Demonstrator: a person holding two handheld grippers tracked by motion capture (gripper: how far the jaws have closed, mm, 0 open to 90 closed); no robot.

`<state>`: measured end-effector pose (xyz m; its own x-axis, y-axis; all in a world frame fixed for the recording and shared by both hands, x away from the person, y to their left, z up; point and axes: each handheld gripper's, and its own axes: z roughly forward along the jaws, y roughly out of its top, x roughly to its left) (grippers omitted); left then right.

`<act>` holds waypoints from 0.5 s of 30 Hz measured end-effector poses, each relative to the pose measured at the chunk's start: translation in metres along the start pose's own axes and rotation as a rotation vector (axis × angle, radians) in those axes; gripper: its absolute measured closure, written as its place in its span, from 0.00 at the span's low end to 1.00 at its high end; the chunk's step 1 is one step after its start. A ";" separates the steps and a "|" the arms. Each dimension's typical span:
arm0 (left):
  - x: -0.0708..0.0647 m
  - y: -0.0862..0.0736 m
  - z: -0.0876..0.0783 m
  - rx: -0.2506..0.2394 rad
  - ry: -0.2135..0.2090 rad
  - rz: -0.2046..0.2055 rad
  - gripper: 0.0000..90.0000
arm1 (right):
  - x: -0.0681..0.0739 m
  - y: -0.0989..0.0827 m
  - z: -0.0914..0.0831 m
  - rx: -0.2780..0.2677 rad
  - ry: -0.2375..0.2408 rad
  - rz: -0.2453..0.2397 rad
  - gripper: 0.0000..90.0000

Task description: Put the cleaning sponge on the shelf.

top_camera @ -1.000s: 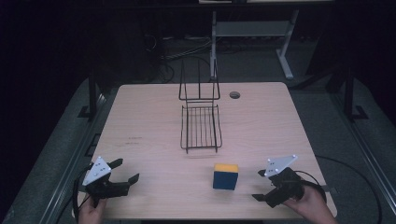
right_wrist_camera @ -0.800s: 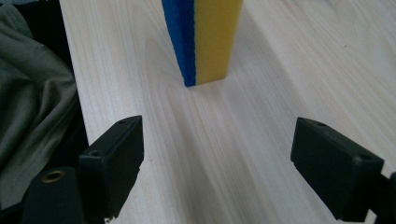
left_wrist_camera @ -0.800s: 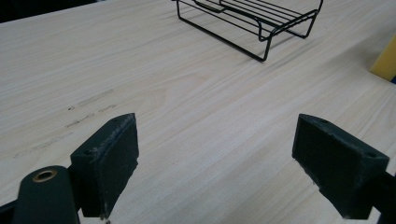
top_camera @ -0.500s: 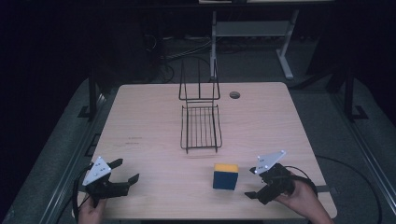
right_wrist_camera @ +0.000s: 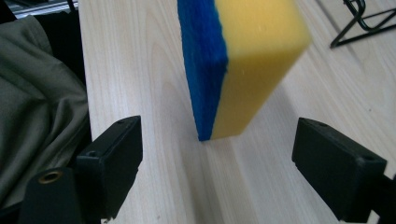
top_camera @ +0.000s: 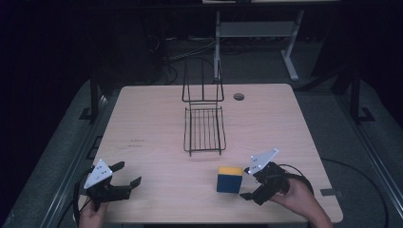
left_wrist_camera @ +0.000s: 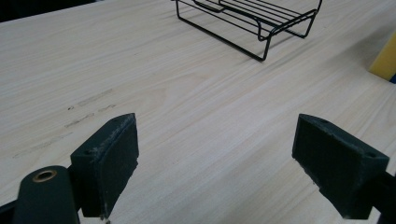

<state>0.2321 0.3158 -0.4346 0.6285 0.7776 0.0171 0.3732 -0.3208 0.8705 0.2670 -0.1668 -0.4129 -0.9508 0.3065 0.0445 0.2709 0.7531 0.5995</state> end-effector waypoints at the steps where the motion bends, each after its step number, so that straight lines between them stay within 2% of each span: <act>1: 0.000 0.000 0.000 0.000 0.001 -0.001 0.16 | 0.000 0.001 0.001 -0.001 0.001 -0.009 0.18; 11: 0.001 0.000 0.000 -0.002 0.000 -0.005 0.16 | -0.002 0.012 0.007 0.000 0.004 -0.019 0.19; 13: 0.001 0.000 -0.001 -0.002 0.000 -0.002 0.16 | -0.003 0.015 0.008 -0.003 0.009 -0.027 0.24; 15: 0.001 0.000 -0.001 -0.001 0.000 -0.001 0.16 | -0.003 0.017 0.009 -0.006 0.010 -0.036 0.24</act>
<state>0.2322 0.3171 -0.4343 0.6280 0.7780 0.0165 0.3729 -0.3195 0.8711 0.2761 -0.1498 -0.4099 -0.9614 0.2736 0.0307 0.2357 0.7603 0.6053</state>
